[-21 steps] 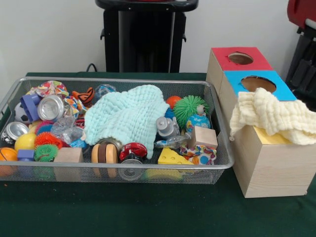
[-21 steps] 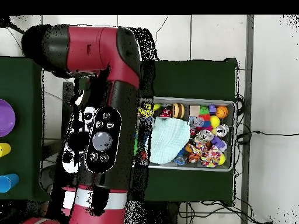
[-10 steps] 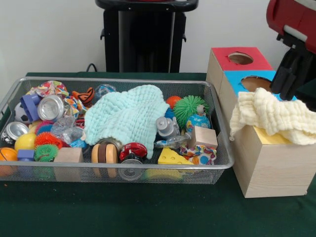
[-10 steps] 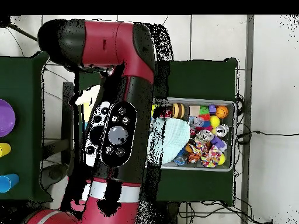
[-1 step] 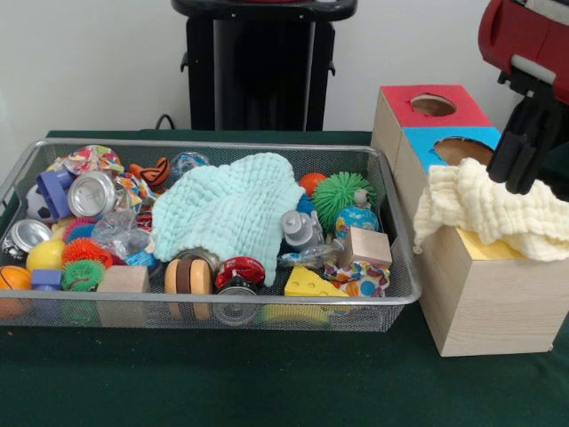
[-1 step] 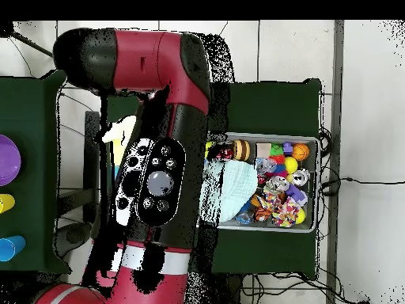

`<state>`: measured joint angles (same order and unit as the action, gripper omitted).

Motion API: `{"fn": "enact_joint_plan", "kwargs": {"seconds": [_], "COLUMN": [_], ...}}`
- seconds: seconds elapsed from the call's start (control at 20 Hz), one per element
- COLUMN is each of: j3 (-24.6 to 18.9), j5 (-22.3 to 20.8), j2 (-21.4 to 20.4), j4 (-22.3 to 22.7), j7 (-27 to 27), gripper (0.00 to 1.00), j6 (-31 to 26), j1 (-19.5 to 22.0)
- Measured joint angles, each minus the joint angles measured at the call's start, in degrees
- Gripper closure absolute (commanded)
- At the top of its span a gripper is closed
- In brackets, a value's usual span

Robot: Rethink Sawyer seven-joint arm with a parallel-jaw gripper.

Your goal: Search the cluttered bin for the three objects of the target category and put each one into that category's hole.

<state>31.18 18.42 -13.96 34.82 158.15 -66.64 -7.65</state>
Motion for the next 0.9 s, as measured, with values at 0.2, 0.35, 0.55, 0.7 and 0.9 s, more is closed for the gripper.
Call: {"fn": "enact_joint_plan", "kwargs": {"seconds": [0.2,0.35,0.55,0.7,0.9], "j3": [-0.1,-0.2,-0.4,-0.5,-0.5], "j5": [-0.2,-0.3,-0.4,-0.5,-0.6], "j2": [0.3,0.3,0.3,0.3,0.5], "j4": [0.2,0.5,1.9,3.1,4.6], "j7": [0.0,0.0,0.0,0.0,0.0], "gripper": [1.0,1.0,1.0,1.0,1.0], "j6": [0.4,0.7,2.4,4.0,6.2], "j1": [0.0,-0.1,-0.4,-0.9,-1.8]}}
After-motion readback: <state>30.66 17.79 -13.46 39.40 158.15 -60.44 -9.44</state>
